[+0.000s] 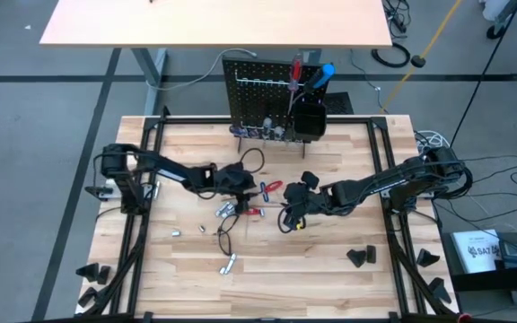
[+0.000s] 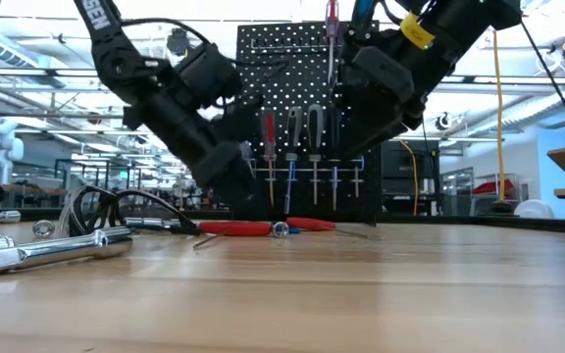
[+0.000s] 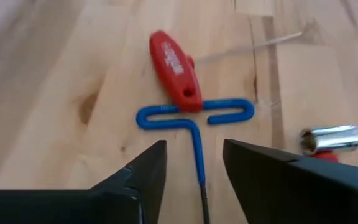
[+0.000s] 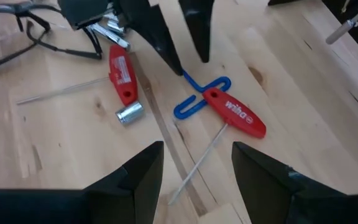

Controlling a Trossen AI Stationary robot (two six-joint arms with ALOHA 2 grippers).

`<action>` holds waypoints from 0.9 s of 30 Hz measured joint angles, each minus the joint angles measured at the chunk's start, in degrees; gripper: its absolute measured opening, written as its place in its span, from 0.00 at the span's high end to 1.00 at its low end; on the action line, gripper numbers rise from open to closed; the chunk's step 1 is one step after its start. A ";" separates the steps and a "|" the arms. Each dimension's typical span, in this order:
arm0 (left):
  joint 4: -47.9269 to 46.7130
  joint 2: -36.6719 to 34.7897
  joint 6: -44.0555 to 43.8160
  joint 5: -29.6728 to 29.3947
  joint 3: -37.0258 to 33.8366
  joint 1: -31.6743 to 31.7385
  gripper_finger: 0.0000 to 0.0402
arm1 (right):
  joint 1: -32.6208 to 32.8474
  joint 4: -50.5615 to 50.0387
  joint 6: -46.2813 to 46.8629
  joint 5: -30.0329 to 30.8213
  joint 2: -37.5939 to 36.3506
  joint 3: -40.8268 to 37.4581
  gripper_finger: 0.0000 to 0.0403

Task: Hang tools onto peg board
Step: Hang the blue pick tool onto the peg board

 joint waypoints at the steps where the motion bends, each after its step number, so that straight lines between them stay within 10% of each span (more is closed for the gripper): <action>1: 0.13 0.84 -0.04 -0.08 0.02 0.00 0.60 | 0.00 -0.15 0.00 0.07 0.00 0.00 0.54; 27: -2.66 3.01 -0.44 -3.84 -0.05 -2.69 0.99 | 0.00 -1.71 -0.06 1.33 -0.05 0.00 0.54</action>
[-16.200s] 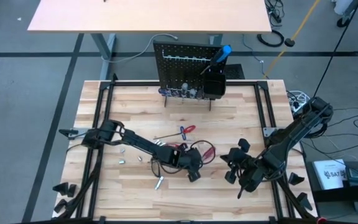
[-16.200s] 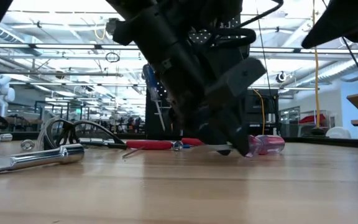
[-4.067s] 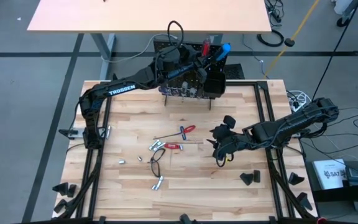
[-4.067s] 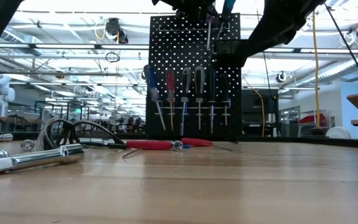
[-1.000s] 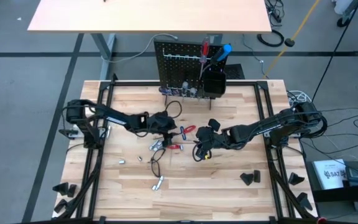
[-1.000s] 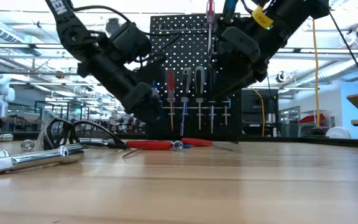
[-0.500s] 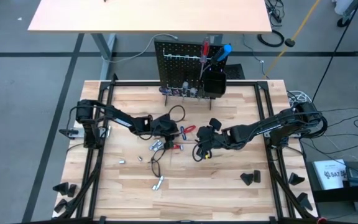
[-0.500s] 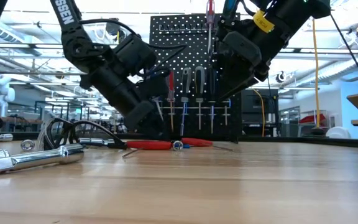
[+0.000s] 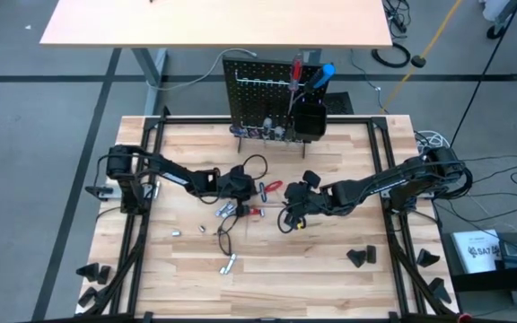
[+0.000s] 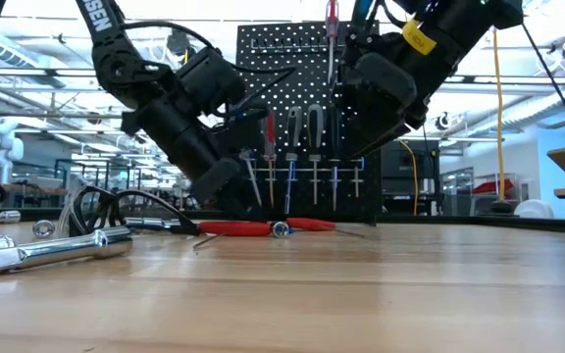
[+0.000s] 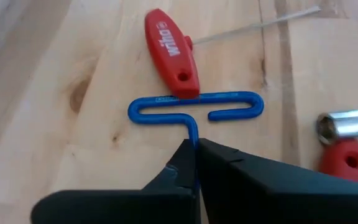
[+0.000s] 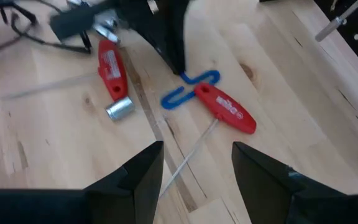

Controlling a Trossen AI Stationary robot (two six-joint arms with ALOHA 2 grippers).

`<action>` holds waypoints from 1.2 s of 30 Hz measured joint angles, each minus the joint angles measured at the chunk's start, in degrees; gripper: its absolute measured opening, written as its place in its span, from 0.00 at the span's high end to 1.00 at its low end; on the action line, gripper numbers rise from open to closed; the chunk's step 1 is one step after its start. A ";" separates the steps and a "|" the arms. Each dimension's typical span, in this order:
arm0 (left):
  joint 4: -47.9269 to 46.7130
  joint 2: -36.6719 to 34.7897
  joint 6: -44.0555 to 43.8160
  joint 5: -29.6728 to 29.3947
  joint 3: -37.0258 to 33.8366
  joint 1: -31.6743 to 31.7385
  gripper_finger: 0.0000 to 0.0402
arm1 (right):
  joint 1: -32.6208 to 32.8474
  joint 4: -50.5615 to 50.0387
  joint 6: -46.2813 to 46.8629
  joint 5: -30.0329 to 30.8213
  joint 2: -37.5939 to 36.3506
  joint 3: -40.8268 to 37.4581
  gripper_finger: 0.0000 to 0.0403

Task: Hang tools onto peg board
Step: Hang the blue pick tool onto the peg board

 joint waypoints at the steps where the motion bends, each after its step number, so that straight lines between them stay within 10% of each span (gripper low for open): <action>1: -0.91 -1.10 -0.04 0.24 -0.11 -0.04 0.99 | 0.00 -0.84 -0.07 -0.02 -0.14 0.00 0.54; 12: -5.85 -14.18 -0.13 1.04 -0.23 -0.71 1.00 | 0.00 -3.88 2.01 0.16 -1.90 -0.02 0.54; 26: -23.43 -13.51 2.84 0.65 -0.12 -0.59 0.70 | 0.00 -1.98 2.02 0.03 -1.90 -0.02 0.54; 36: -18.39 -12.52 1.73 0.61 -0.32 -0.59 0.67 | 0.00 -1.21 2.02 -0.08 -1.88 -0.02 0.54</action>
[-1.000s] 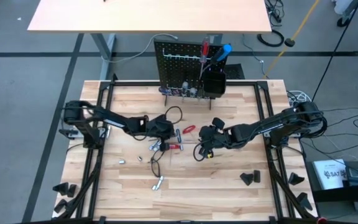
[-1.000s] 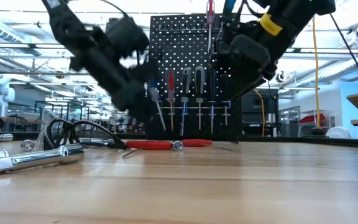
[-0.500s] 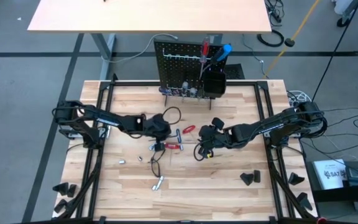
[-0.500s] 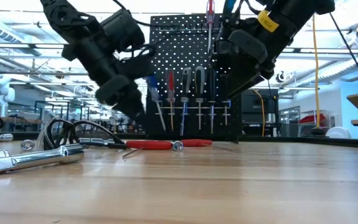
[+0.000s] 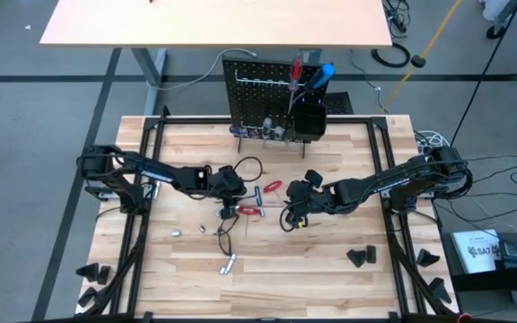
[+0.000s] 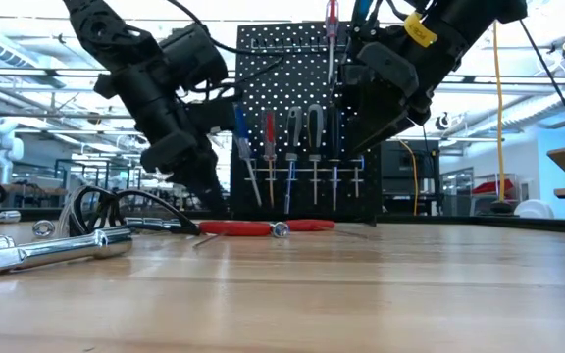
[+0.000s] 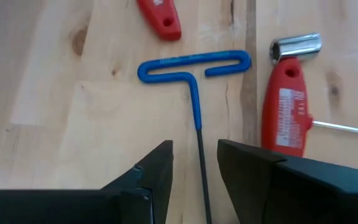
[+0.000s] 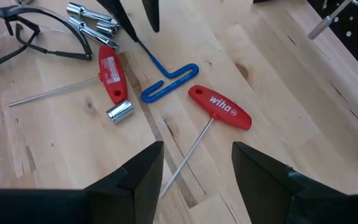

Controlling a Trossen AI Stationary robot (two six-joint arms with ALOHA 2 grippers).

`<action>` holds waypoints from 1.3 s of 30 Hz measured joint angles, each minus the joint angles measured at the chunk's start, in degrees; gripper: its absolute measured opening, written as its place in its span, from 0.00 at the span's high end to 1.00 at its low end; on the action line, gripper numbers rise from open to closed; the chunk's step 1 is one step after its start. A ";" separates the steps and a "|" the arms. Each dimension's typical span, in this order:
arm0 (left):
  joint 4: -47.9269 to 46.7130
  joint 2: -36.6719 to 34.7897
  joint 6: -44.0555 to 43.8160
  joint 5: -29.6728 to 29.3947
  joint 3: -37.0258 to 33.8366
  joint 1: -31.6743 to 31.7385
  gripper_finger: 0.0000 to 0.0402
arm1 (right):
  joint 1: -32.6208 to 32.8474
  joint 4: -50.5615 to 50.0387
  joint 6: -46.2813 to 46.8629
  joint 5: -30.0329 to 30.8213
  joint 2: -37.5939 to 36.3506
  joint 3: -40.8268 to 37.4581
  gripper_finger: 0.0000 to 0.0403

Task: Hang tools onto peg board
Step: Hang the blue pick tool onto the peg board

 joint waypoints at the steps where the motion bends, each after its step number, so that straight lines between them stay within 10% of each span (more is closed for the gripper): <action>1: 0.25 0.63 -0.23 -0.04 0.00 0.00 0.67 | 0.00 -0.02 0.00 0.00 0.00 0.00 0.54; 11: 0.14 4.84 0.03 -0.91 0.31 -0.05 0.67 | 0.00 -0.07 0.00 -0.02 0.02 0.00 0.54; 28: 1.83 9.57 -3.10 0.75 0.52 0.59 0.97 | 0.12 -0.09 0.56 -0.28 0.02 0.00 0.54; 39: 3.29 -6.30 -0.19 2.15 1.32 0.04 1.00 | 0.17 -0.23 2.39 -0.23 0.02 0.00 0.54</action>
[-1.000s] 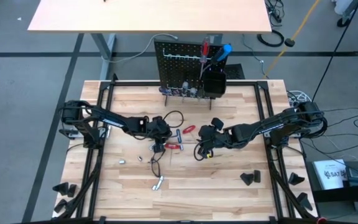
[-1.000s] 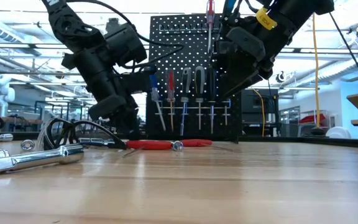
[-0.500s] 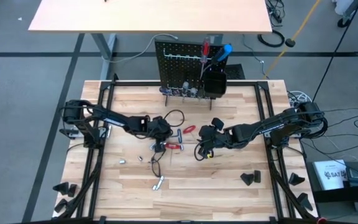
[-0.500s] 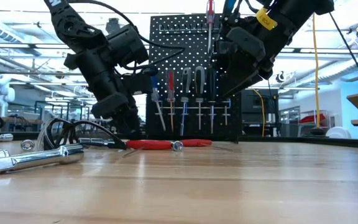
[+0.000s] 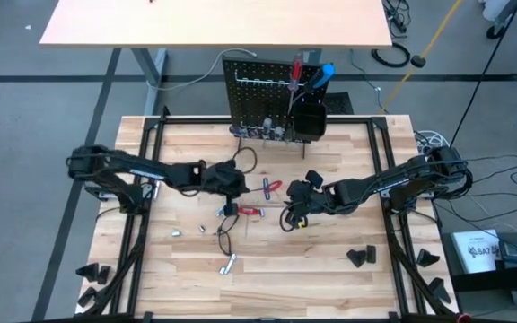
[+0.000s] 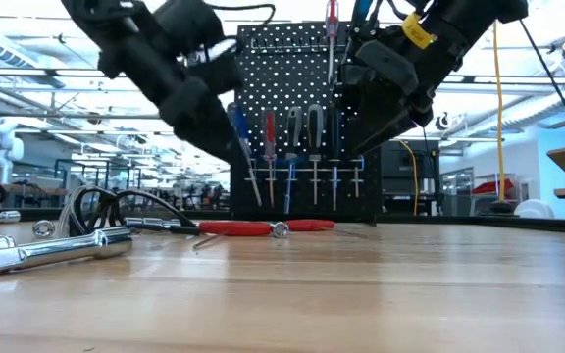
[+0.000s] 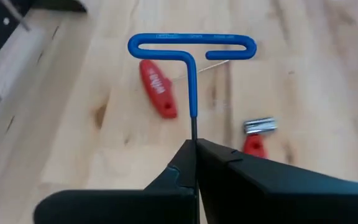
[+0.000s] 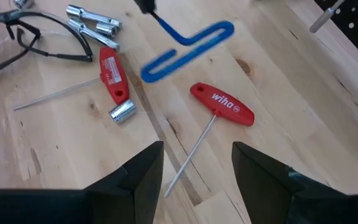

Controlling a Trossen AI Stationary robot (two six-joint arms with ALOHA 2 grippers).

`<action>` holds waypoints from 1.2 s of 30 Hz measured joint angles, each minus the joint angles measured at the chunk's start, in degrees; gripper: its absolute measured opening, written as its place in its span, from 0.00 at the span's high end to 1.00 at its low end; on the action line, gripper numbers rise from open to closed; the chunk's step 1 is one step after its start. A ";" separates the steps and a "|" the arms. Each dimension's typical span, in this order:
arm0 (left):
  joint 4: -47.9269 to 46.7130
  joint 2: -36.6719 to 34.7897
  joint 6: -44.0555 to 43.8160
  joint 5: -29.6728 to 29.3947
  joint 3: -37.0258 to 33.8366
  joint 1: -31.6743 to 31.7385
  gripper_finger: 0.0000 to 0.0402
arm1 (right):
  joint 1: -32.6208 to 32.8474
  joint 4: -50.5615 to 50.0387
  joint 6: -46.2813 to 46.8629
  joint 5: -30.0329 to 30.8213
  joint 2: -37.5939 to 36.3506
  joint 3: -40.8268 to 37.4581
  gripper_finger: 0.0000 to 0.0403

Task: Hang tools onto peg board
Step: Hang the blue pick tool onto the peg board

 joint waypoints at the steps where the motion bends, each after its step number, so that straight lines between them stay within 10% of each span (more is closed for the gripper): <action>1: -0.22 -1.03 -0.06 0.75 -0.07 -0.03 1.00 | 0.00 0.08 0.16 0.17 0.00 0.00 0.54; 9: 3.56 -8.22 -1.58 8.67 -0.07 -0.93 1.00 | 2.52 16.61 -11.60 1.98 0.03 -0.55 0.54; 19: 35.70 -10.38 -6.17 23.16 -2.33 -2.52 1.00 | 6.83 45.01 -27.93 1.83 -0.37 -5.02 0.54; 36: 56.81 -2.80 -6.26 17.13 -2.54 -5.40 1.00 | 7.60 57.00 -25.60 1.84 -1.38 -4.98 0.54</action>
